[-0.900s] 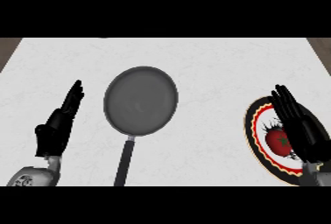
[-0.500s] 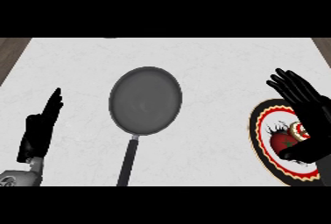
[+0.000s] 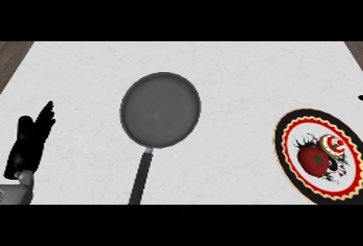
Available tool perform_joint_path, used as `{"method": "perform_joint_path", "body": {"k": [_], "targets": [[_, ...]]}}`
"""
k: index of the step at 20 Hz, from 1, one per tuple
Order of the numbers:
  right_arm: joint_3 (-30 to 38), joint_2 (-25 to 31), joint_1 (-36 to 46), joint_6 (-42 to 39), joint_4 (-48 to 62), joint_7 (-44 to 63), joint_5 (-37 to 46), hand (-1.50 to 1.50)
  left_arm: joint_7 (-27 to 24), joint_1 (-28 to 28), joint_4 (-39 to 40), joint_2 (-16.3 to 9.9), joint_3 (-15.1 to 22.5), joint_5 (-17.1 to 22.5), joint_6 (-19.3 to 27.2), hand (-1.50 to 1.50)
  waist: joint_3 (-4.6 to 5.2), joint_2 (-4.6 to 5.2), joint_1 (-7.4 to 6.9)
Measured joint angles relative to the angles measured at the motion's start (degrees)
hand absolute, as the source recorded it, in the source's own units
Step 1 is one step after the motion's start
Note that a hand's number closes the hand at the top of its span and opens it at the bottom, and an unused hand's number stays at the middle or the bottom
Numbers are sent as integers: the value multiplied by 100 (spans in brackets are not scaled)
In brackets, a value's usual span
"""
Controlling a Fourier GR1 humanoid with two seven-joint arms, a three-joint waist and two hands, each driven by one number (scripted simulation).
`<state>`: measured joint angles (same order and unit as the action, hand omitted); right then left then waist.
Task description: Pick the cupcake from the plate and place it in the pan
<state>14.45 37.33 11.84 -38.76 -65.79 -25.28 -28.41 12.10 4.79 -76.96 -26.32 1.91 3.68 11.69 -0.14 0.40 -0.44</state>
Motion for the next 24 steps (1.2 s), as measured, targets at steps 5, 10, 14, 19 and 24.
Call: {"method": "perform_joint_path", "body": {"k": [5,10,14,19,24], "targets": [[128,782,186,-239,219,-115,479,-150,64,149,148,-53,-106,0,-79,0,1,-6,-13],[-105,1608,405,-134,-193,-21,1333,-150,99,250,246,-54,-131,-2,-146,0,7,-9,-37],[-544,2141,513,-33,-807,63,2155,-150,203,302,216,-20,-86,-59,-121,0,11,-23,-39],[-1149,2438,536,124,-1466,120,3128,-150,109,335,344,20,-127,-97,-134,0,15,-24,-19],[-1653,2540,449,297,-1868,48,4082,-150,28,162,275,-9,-228,-76,-221,0,15,-34,-19]]}}
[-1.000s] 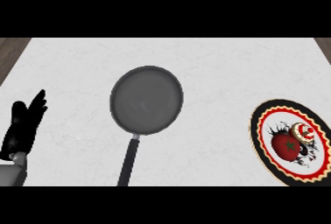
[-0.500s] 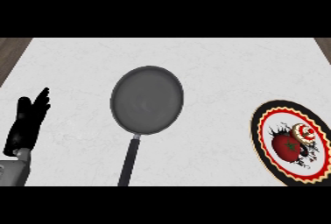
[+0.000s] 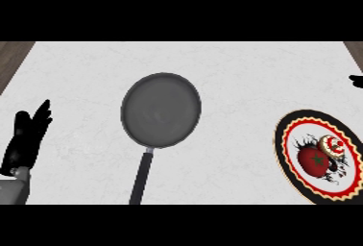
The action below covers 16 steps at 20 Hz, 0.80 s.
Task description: Pick the cupcake from the plate and place it in the pan
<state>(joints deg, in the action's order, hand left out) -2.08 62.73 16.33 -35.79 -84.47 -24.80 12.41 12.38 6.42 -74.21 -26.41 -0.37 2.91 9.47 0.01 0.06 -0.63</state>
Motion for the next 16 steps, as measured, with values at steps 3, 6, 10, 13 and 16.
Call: {"method": "perform_joint_path", "body": {"k": [3,6,10,13,16], "targets": [[-275,-48,-224,218,-45,-193,602,-150,12,26,45,29,-34,-50,6,0,-1,0,26],[-393,-141,-267,237,-42,-249,1023,-150,-27,87,156,39,-127,-78,-68,0,-1,-1,39],[-442,-465,-368,378,98,-345,1559,-150,2,8,61,133,-161,-210,-76,0,-2,-3,42],[-439,-664,-403,447,94,-303,1925,-150,23,91,129,136,-287,-206,-179,0,-1,-4,51],[-424,-804,-371,624,350,-448,2346,-150,99,42,-35,167,-333,-238,-241,0,-1,-5,41]]}}
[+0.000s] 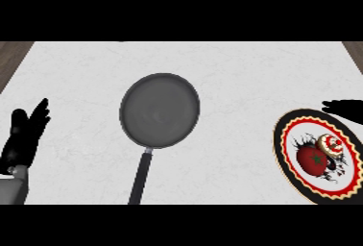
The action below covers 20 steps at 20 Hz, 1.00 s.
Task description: Pick the cupcake from the plate and place it in the pan
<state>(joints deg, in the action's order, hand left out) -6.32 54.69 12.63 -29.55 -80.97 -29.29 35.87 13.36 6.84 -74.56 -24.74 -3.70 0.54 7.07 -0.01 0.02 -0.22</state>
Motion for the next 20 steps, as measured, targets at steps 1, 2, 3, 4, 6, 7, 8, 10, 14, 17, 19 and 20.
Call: {"method": "perform_joint_path", "body": {"k": [1,2,3,4,6,7,8,10,14,17,19,20], "targets": [[8,-62,-7,10,10,-8,112,-150,40,12,-27,48,11,-56,26,0,-1,-1,3],[22,-98,-29,41,23,-47,224,-150,19,-59,-63,77,6,-74,2,0,-1,-1,4],[59,-128,-117,47,-45,-59,299,-150,65,-22,-73,99,-10,-102,2,0,0,-2,12],[65,-158,-93,17,-35,-79,396,-150,31,57,24,136,-25,-146,9,0,-1,-2,16],[91,-232,-194,56,-32,-149,576,-150,145,-48,-204,104,-71,-166,-49,0,1,-4,13],[93,-301,-160,61,27,-176,680,-150,155,-83,-248,154,-66,-202,-41,0,0,-4,10],[102,-362,-152,50,58,-190,773,-150,107,-109,-222,195,-83,-236,-40,0,0,-3,10],[99,-523,-95,68,165,-231,934,-150,87,-148,-275,182,-148,-246,-126,0,-1,-1,5],[209,-702,-102,118,245,-341,1163,-150,163,-56,-253,314,-176,-369,-109,0,0,-3,14],[254,-878,-232,172,195,-349,1327,-150,81,-58,-182,319,-273,-386,-212,0,1,-3,20],[267,-987,-200,202,298,-418,1478,-150,37,-9,-110,321,-342,-418,-262,0,1,-2,17],[271,-1044,-185,220,344,-432,1566,-150,77,-39,-176,348,-342,-444,-271,0,1,-2,15]]}}
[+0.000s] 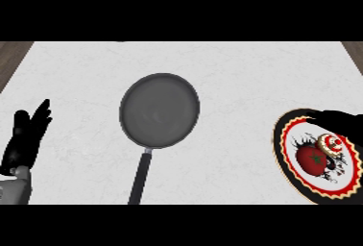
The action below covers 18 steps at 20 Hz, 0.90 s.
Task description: Pick the cupcake from the plate and place it in the pan
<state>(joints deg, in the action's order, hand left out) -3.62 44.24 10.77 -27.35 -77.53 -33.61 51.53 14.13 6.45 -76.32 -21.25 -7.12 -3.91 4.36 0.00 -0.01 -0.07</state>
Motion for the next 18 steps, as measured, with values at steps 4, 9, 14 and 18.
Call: {"method": "perform_joint_path", "body": {"k": [4,9,14,18], "targets": [[17,-191,44,60,207,-44,287,-150,-33,38,57,86,-45,-119,12,0,0,1,-2],[41,-370,137,121,466,-39,639,-150,-9,4,3,58,-195,-81,-165,0,1,1,-7],[25,-512,343,374,747,-235,970,150,-64,47,89,121,-253,-156,-192,0,0,3,-12],[96,-586,406,1009,967,-473,1197,150,-13,103,86,109,-294,-186,-234,0,-1,4,-12]]}}
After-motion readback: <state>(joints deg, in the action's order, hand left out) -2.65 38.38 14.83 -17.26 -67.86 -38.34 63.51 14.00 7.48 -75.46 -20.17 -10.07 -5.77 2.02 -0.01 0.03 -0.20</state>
